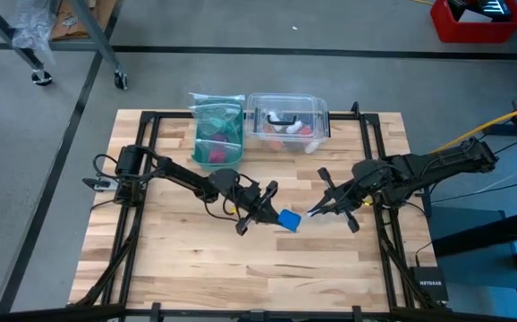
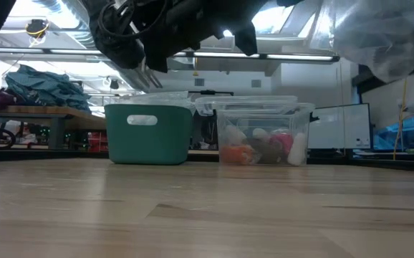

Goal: Roll bandage
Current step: Put the blue bandage into the transparent zip bag

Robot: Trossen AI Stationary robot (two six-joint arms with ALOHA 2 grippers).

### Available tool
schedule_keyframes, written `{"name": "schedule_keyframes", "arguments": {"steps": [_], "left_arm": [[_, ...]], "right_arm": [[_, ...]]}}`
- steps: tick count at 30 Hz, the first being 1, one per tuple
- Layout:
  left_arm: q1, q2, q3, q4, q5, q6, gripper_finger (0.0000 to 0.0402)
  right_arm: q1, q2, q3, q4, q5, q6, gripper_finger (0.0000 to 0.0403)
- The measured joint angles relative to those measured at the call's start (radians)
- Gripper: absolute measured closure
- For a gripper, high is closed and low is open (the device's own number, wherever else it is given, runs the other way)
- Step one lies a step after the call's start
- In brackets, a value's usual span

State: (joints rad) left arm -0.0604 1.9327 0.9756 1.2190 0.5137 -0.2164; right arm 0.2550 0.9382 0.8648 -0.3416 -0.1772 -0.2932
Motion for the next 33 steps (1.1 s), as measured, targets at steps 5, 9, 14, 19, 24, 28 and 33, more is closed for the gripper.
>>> {"name": "schedule_keyframes", "arguments": {"steps": [5, 9, 14, 19, 24, 28, 33], "left_arm": [[0.01, 0.0, 0.0, 0.005, -0.001, -0.032, 0.04], [0.012, 0.0, 0.0, 0.074, -0.001, -0.04, 0.04], [0.015, -0.001, 0.0, 0.063, -0.001, -0.046, 0.04], [0.009, -0.001, 0.0, 0.038, -0.001, -0.048, 0.04], [-0.006, -0.001, 0.0, 0.037, -0.001, -0.046, 0.04], [-0.013, -0.001, 0.0, 0.007, -0.001, -0.046, 0.04], [-0.018, -0.001, 0.0, -0.049, -0.001, -0.03, 0.04]], "right_arm": [[0.0, 0.0, 0.0, 0.0, 0.0, 0.0, 0.0402], [0.0, 0.0, 0.0, 0.0, 0.0, 0.0, 0.0402], [0.0, 0.0, 0.0, 0.0, 0.0, 0.0, 0.0402], [0.0, 0.0, 0.0, 0.0, 0.0, 0.0, 0.0402], [0.0, 0.0, 0.0, 0.0, 0.0, 0.0, 0.0402], [0.0, 0.0, 0.0, 0.0, 0.024, -0.001, 0.0402], [0.0, 0.0, 0.0, 0.001, 0.028, -0.001, 0.0402]]}}
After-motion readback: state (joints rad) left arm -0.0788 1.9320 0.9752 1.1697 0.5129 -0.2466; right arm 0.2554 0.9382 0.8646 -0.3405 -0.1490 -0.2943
